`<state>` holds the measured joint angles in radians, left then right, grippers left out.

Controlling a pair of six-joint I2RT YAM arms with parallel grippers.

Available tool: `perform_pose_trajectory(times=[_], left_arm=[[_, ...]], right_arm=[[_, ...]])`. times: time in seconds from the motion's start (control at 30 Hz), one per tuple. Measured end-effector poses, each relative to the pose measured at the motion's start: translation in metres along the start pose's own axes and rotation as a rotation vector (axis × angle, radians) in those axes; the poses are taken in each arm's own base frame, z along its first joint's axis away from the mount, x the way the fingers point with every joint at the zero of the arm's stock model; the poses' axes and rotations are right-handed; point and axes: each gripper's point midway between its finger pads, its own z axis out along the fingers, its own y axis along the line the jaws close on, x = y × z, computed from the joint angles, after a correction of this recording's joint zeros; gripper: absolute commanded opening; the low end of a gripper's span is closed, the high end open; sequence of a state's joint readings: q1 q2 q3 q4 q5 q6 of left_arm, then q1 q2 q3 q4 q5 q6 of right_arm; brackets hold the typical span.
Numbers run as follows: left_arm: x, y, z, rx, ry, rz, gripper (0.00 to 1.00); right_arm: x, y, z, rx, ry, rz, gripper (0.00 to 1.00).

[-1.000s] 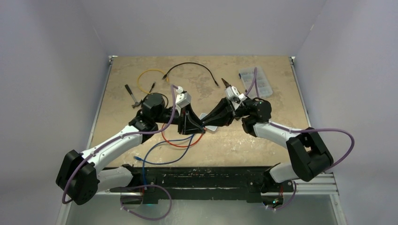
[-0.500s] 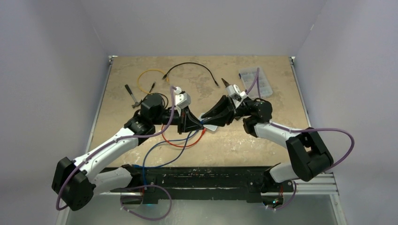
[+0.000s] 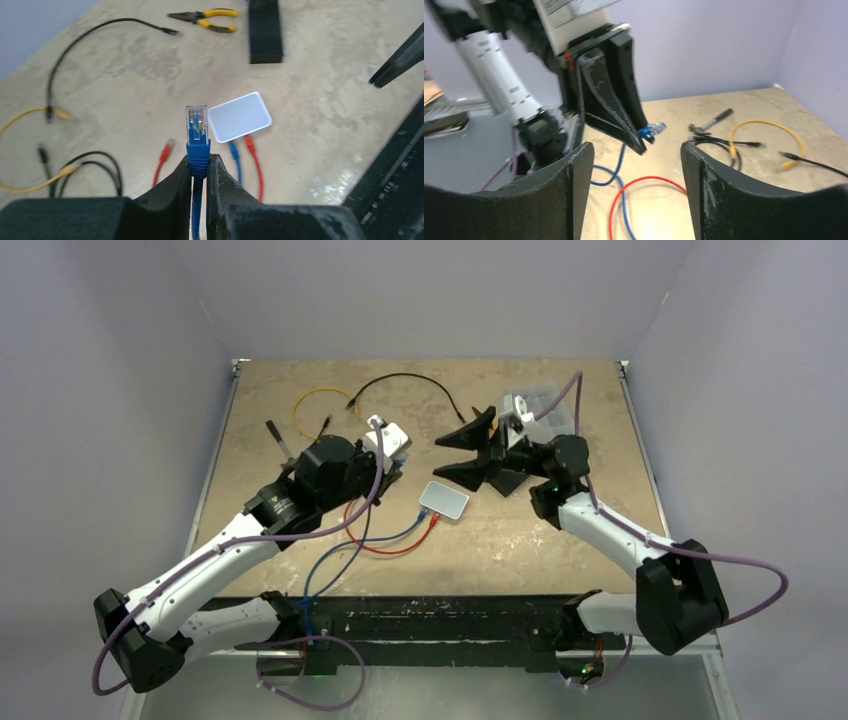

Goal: Insert the plug into the switch port
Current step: Pick up the connector from the center of the board.

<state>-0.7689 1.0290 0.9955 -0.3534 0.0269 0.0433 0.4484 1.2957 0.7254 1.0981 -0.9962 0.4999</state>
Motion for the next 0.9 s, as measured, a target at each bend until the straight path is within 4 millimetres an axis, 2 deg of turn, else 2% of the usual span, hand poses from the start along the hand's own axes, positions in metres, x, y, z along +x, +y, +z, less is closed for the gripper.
perform_pose_trajectory(times=[0.07, 0.13, 0.27, 0.37, 0.47, 0.57, 0.67, 0.7, 0.8, 0.83, 0.9], left_arm=[[-0.005, 0.014, -0.004, -0.072, 0.015, 0.024, 0.0], [-0.011, 0.027, -0.008, -0.134, 0.032, 0.046, 0.0], [-0.027, 0.048, -0.009, -0.209, 0.084, 0.075, 0.0], [-0.039, 0.073, -0.005, -0.288, 0.136, 0.092, 0.0], [-0.034, 0.089, 0.005, -0.346, 0.215, 0.101, 0.0], [-0.006, 0.083, 0.031, -0.302, 0.323, 0.097, 0.0], [0.049, 0.059, 0.059, -0.197, 0.445, 0.066, 0.0], [0.07, 0.048, 0.063, -0.164, 0.491, 0.059, 0.0], [0.117, 0.014, 0.065, -0.07, 0.579, 0.039, 0.0], [0.13, 0.002, 0.064, -0.047, 0.597, 0.022, 0.0], [0.144, -0.014, 0.066, 0.003, 0.604, 0.003, 0.0]], right_arm=[[-0.009, -0.015, 0.004, 0.074, 0.01, 0.002, 0.71], [-0.008, -0.029, 0.003, 0.15, 0.029, 0.022, 0.72], [0.013, -0.051, -0.006, 0.293, 0.09, 0.108, 0.72], [0.029, -0.064, -0.015, 0.385, 0.125, 0.169, 0.73], [0.04, -0.069, -0.024, 0.448, 0.143, 0.202, 0.75], [0.051, -0.071, -0.036, 0.514, 0.155, 0.225, 0.74], [0.062, -0.072, -0.049, 0.579, 0.168, 0.243, 0.74], [0.066, -0.074, -0.053, 0.604, 0.173, 0.249, 0.74], [0.075, -0.079, -0.061, 0.652, 0.196, 0.266, 0.72], [0.081, -0.079, -0.064, 0.659, 0.212, 0.27, 0.71], [0.089, -0.08, -0.069, 0.674, 0.232, 0.275, 0.69]])
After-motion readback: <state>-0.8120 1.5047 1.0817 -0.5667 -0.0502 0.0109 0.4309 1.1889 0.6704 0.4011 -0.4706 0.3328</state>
